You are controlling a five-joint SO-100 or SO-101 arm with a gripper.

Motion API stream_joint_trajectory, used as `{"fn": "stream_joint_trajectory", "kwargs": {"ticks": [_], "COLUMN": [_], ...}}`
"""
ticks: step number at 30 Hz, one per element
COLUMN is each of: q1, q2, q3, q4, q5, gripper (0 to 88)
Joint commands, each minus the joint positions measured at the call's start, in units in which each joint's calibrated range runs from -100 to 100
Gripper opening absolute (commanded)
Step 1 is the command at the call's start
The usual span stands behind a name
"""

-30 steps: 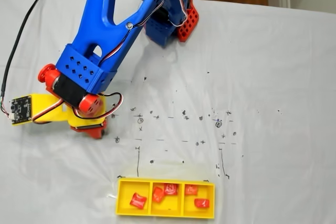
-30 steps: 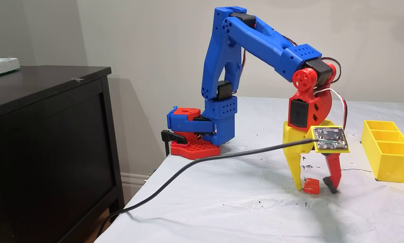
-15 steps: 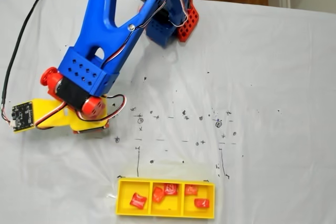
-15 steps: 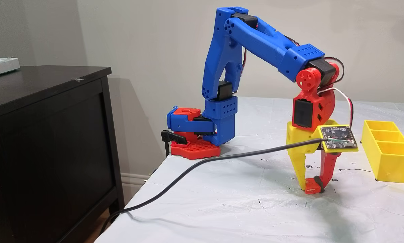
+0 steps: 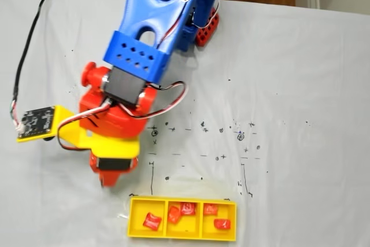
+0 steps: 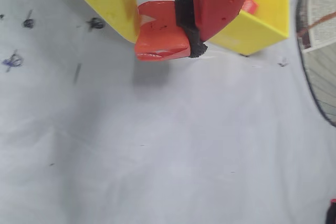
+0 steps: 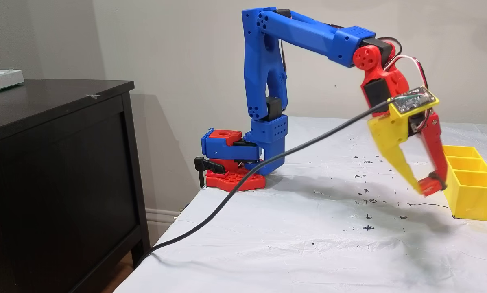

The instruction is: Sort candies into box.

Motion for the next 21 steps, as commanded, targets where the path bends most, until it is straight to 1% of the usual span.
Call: {"fn": "stream_joint_trajectory", "kwargs": {"ticks": [1, 4, 8, 12, 21], "q1": [-3.14, -4.23, -5.59, -6.86, -8.85], "q2": [-8.34, -9.01, -6.13, -3.93, -0.62], "q3": [3.75, 6.12, 5.57, 5.02, 3.38], "q4": [-10.83, -13.78, -17.13, -18.61, -18.12], "q5": [-6.74, -9.08, -10.50, -11.18, -10.94], "gripper": [0.2, 0.2, 0.2, 0.2, 0.2]}}
